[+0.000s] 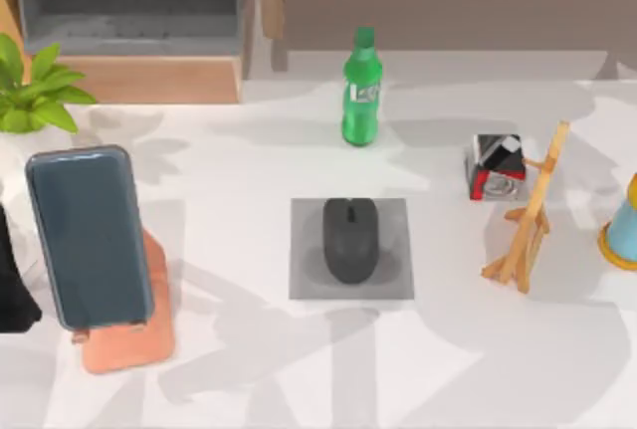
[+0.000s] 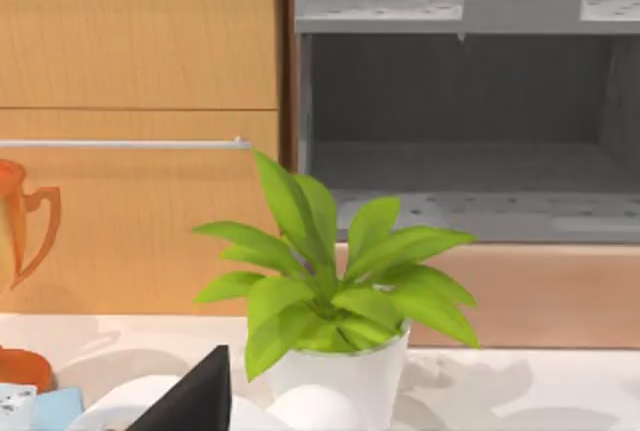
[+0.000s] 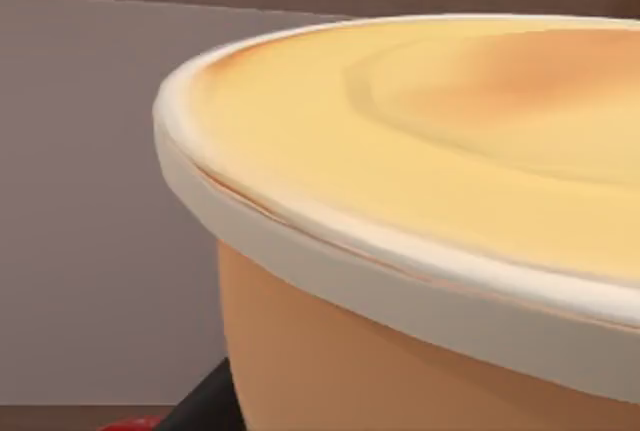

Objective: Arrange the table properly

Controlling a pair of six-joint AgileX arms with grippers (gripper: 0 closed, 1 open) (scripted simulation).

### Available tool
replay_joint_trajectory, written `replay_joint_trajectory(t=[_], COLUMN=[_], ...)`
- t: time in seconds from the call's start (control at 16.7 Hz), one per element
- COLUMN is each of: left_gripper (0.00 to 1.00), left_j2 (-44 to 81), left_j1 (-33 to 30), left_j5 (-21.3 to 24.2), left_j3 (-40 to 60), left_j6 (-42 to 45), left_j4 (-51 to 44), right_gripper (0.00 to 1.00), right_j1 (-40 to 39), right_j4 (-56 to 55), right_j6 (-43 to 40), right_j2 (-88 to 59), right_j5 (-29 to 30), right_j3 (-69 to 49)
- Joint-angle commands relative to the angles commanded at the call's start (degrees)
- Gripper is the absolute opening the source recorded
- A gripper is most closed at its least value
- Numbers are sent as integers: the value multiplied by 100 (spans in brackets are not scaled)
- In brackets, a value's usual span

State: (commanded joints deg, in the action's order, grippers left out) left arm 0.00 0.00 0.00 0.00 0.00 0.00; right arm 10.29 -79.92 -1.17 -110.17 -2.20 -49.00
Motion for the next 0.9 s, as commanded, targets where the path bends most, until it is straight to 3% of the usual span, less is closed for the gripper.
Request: replay_joint_trajectory(t=[0.54,0.9], left_gripper=[100,100], left_j2=[0,0], left_j1=[0,0], left_j5=[0,0], left_j3=[0,0], left_j6=[0,0], left_j4=[0,0], right_gripper=[0,0], right_j1=[-1990,-3065], right_j4=[2511,3964], right_j6=[-3,83], right_j2=[-341,-868], right_j5=[1781,2600], right_j3=[-2009,-3415])
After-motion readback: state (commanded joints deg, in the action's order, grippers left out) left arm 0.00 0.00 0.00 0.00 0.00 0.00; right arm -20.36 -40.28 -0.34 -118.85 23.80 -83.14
